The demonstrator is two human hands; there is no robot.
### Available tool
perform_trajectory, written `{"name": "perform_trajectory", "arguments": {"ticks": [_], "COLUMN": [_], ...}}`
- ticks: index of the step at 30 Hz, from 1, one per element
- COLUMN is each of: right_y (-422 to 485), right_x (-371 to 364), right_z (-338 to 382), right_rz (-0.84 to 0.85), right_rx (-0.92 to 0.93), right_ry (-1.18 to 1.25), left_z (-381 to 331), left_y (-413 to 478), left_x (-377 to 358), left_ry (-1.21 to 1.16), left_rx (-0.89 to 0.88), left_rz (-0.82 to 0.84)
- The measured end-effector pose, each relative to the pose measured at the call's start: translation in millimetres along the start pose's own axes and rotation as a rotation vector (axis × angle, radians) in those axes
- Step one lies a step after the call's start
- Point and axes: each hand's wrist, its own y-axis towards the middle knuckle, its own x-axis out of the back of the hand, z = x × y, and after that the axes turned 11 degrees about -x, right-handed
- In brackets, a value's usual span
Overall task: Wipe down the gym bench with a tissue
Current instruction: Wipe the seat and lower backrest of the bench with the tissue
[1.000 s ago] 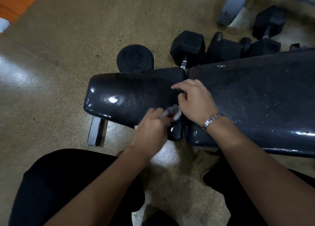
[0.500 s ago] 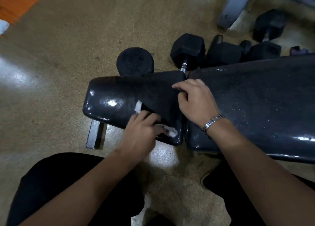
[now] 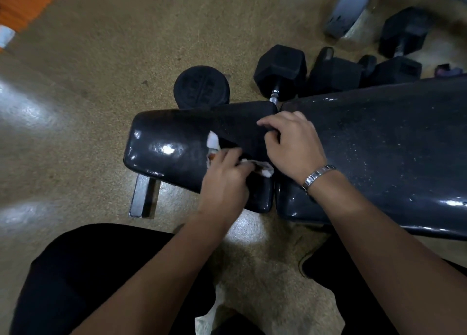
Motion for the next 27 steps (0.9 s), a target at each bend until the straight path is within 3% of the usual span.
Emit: {"name": "perform_trajectory", "arguments": {"ticks": [4,9,14,20,24,27], "right_y": [-0.4,1.5,6.8,10.2,17.3,19.7], "right_x": [1.8,1.5,-2.1,-0.1,4.3,5.6], "right_z": [-0.4,-0.1,4.2,5.3,7.4,8.3], "right_rz": [-0.015,0.032,0.184,0.235,0.282,0.284], "right_rx": [0.000,0.003,0.035,0.056,0.020,0.008], "right_ry": [-0.007,-0.079,-0.283,-0.506,-0.511,-0.507], "left_z": [0.3,6.3,9.2,25.4,9.7,23.3], "left_y": [-28.2,14.6,-10.5,32.7,6.4,-1.3], "left_x": [4.4,1.9,4.8,12.2,6.9,11.5], "left_ry": [-0.007,-0.040,-0.062,-0.112,-0.167,-0.158], "left_rx": [-0.096,0.141,-0.072,0.232,0.084,0.090], "left_rz": [0.021,-0.064,0.017,-0.116,-0.003,0.012]}}
